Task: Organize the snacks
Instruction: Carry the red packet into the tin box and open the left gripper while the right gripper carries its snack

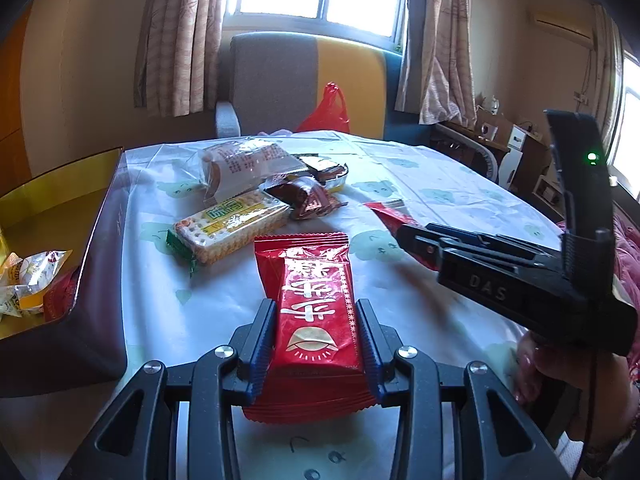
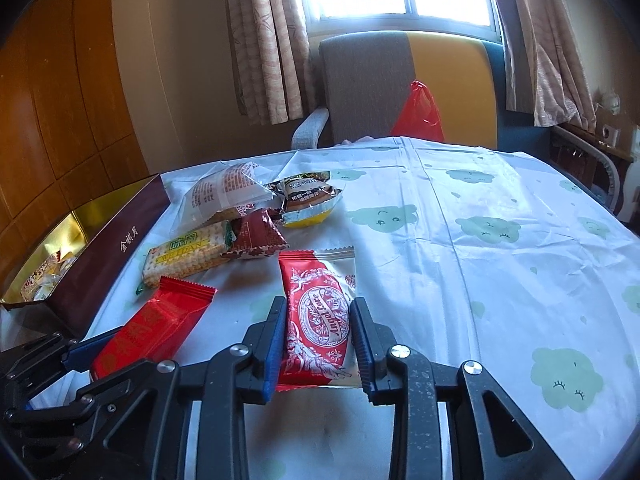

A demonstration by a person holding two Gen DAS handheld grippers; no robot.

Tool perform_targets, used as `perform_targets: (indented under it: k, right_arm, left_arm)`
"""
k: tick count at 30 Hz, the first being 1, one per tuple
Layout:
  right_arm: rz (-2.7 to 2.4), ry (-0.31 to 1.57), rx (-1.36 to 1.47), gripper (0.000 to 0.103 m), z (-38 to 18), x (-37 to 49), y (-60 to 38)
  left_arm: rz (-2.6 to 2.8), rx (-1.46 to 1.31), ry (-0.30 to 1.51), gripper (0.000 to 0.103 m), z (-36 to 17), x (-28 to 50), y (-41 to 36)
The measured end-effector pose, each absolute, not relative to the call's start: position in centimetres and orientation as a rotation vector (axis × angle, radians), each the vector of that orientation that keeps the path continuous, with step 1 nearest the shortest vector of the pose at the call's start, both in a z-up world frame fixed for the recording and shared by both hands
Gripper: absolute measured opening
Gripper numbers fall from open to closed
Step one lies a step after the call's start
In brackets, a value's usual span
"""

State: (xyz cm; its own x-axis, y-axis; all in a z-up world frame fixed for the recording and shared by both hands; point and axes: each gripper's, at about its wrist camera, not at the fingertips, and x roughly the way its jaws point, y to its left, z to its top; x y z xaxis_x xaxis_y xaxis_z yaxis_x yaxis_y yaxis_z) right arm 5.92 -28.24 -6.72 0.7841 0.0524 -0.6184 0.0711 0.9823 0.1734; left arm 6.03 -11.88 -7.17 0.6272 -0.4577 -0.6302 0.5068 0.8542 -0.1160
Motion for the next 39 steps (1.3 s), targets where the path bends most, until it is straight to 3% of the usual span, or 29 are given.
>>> perform_targets:
  k: [26,39]
  right_arm:
    - [-0.016,0.66,0.183,0.032,-6.6,5.7,-28.1]
    - [-0.022,0.66,0.157,0.032,-6.2,5.6,-27.7]
  left_arm:
    - [-0.47,-0.06,0.546,0.04,-0.8,5.1,-5.3]
    - [-0.321,-0.097,0.558,0.04,-0.4,7.3,0.2]
